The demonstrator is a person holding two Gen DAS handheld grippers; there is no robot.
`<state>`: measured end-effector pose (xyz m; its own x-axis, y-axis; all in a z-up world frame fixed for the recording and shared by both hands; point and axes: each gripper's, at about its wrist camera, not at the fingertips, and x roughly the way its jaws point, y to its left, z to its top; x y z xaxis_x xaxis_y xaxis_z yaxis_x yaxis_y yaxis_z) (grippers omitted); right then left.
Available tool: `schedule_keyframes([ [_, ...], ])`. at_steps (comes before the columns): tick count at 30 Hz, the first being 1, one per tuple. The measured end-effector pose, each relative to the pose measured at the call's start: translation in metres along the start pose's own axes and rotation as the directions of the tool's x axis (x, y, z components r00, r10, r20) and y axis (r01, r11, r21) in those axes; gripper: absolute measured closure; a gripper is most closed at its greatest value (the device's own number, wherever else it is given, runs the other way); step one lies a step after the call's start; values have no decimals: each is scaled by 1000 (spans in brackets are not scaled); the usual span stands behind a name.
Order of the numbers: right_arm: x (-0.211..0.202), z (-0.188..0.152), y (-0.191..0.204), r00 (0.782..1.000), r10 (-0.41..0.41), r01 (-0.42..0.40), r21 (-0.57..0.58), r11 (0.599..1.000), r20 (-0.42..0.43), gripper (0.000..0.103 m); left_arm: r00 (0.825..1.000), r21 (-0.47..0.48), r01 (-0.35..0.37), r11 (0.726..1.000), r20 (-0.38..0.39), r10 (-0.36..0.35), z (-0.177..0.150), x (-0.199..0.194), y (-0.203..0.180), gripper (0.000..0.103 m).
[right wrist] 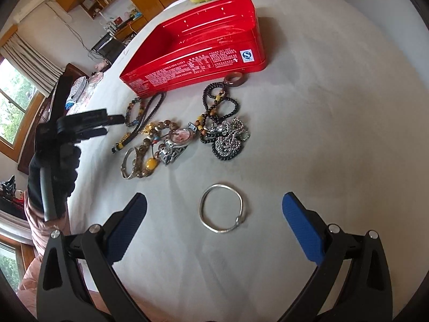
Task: Organize jewelry
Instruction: 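Grasp the silver bangle with the right tool while the left tool grasps the multicolour beaded bracelet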
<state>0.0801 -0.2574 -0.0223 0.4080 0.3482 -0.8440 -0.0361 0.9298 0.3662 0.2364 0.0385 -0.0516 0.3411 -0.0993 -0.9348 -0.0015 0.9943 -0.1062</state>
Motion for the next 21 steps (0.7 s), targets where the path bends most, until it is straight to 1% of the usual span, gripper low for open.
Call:
schedule_keyframes([
  [2,2,3,-1,1000,-2,2,-3,1000,-7,6,1000,8,5,1000,-2,-5,1,2,-4,28],
  [3,3,4,-1,1000,-6,6,-7,1000,-13,9,1000,10,8,1000,-1,-8,1,1,-5,28],
  [6,8,6,-3,999,0,0,-8,1000,-52,30,1000,20,27,999,0,-27,-1,-2,-8,28],
  [8,11,6,-2,997,4,-5,-9,1000,-79,30,999,19,50,999,-1,-50,-4,-5,-8,27],
  [9,13,5,-3,996,-9,8,-14,1000,-93,28,998,20,62,998,0,-62,-6,-7,-7,27],
  [11,16,4,-2,994,-23,21,-20,1000,-111,26,998,19,64,998,-1,-64,-2,-7,-2,27],
  [14,21,0,2,990,-46,41,-45,998,-130,26,999,34,41,999,0,-41,-3,-5,-4,27],
  [17,28,-5,11,986,-100,88,-95,992,-134,26,1000,63,5,998,5,-5,-6,-3,-11,27],
  [20,30,-11,18,979,-165,145,-155,977,-122,34,1000,91,-25,996,9,24,-8,0,-16,27],
  [21,30,-13,19,973,-200,178,-176,968,-114,41,999,104,-36,994,12,35,-10,0,-18,28],
])
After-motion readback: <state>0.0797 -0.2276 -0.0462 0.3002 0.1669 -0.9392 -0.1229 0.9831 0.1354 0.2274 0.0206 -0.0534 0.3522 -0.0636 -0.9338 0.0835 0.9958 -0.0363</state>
